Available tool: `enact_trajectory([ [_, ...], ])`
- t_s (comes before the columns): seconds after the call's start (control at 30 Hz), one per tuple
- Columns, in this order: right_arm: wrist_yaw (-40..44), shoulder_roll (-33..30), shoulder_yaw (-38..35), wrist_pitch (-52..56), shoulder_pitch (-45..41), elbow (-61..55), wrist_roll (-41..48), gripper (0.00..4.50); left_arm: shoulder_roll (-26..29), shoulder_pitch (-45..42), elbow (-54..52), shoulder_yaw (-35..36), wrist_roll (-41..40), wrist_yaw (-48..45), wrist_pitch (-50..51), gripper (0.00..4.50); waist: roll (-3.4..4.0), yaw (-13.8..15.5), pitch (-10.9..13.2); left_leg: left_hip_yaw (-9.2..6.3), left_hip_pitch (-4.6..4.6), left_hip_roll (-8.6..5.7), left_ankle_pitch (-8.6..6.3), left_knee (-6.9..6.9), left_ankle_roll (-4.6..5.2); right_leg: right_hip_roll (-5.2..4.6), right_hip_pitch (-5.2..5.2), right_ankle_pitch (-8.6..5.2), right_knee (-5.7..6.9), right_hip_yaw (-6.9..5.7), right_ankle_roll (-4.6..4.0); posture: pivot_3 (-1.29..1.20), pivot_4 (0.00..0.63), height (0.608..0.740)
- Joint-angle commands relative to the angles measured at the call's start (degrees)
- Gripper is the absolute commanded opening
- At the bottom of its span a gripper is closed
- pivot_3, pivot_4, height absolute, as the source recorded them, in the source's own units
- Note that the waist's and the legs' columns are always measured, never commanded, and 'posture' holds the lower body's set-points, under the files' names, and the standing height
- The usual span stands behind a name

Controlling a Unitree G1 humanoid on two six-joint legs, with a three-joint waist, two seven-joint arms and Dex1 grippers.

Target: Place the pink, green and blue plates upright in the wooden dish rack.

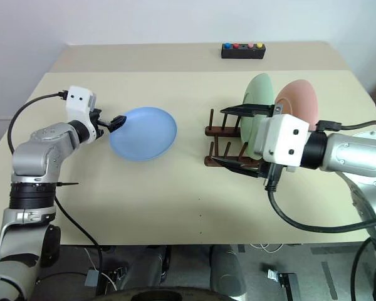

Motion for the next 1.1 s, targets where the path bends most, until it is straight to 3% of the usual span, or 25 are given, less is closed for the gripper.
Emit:
enact_trajectory([
  [0.03, 0.25, 1.13, 0.26, -1.15, -1.03, -0.41, -0.67, 4.5, -0.16, -2.13, 0.74, 0.7, 0.61, 2.48, 5.66, 4.44, -0.01, 0.1, 0.0, -0.01, 0.0, 0.0, 0.0, 0.0, 0.0, 0.0, 0.0, 0.0, 0.01, 0.0, 0.0, 0.0, 0.15, 0.74],
  [0.23, 0.78, 1.73, 0.3, -1.41, 0.09, -0.22, -1.56, 4.5, -2.47, -4.35, 5.31, -0.05, 0.25, 2.71, 9.07, 4.44, -0.03, 0.22, 0.0, -0.01, 0.0, 0.0, 0.0, 0.02, 0.0, 0.0, 0.0, 0.0, 0.01, -0.01, -0.01, 0.0, 0.15, 0.74],
  [0.27, 1.06, 1.63, 0.28, -1.34, 0.65, -0.28, -1.7, 4.5, -3.27, -5.0, 6.64, 0.45, 0.33, 3.34, 8.83, 4.22, -0.03, 0.24, 0.0, -0.01, 0.0, 0.0, 0.0, 0.02, -0.01, 0.0, 0.0, 0.0, 0.02, -0.01, -0.01, 0.0, 0.15, 0.74],
  [0.33, 1.5, 1.48, 0.18, -1.07, 1.66, -0.57, -1.75, 4.5, -4.24, -5.98, 8.7, 1.37, 0.34, 4.15, 9.07, 3.6, -0.06, 0.21, 0.0, 0.0, -0.01, -0.01, 0.01, 0.03, -0.01, 0.0, 0.0, 0.01, 0.01, -0.01, -0.01, 0.0, 0.15, 0.74],
  [0.57, 0.95, 2.06, -0.37, -1.47, 4.21, -1.01, -2.91, 4.5, -5.49, -6.26, 9.64, 2.09, 0.15, 4.66, 8.76, 0.17, -0.08, 0.23, -0.03, 0.0, 0.02, -0.01, 0.01, 0.01, -0.01, 0.0, -0.02, 0.01, 0.05, 0.0, -0.01, 0.0, 0.15, 0.74],
  [0.7, 0.74, 2.38, -0.06, -1.84, 4.14, -0.56, -3.82, 4.5, -6.61, -6.23, 7.58, 4.15, -1.32, 4.16, 5.09, 0.04, -0.15, 0.35, -0.07, -0.01, 0.04, -0.02, 0.03, 0.1, -0.04, -0.01, 0.1, 0.01, 0.04, -0.01, 0.0, 0.0, 0.15, 0.74],
  [0.87, -0.04, 2.71, 1.94, -4.06, 2.31, 1.44, -8.76, 4.5, -11.17, -7.44, 1.35, 13.14, -8.27, 3.91, -4.68, 0.04, -0.21, 0.3, -0.04, -0.02, 0.01, -0.01, 0.03, 0.09, -0.05, -0.02, 0.05, 0.02, 0.02, -0.02, -0.01, 0.0, 0.15, 0.74],
  [1.0, -3.2, 3.57, 6.5, -8.55, -4.07, 5.83, -18.84, 4.5, -13.07, -12.09, -4.62, 13.89, -9.3, 6.51, -11.47, 0.04, -0.32, 0.14, 0.03, 0.02, -0.06, -0.01, 0.07, 0.04, -0.12, -0.02, -0.13, 0.05, 0.06, 0.0, -0.04, 0.0, 0.15, 0.74],
  [1.1, -6.06, 4.93, 9.37, -10.57, -8.42, 9.36, -25.18, 4.5, -17.47, -16.16, -7.75, 13.12, -11.61, 10.99, -9.63, 0.04, -0.35, 0.37, 0.02, 0.02, -0.08, -0.02, 0.08, 0.04, -0.14, -0.03, -0.11, 0.05, 0.04, 0.0, -0.05, 0.0, 0.15, 0.74],
])
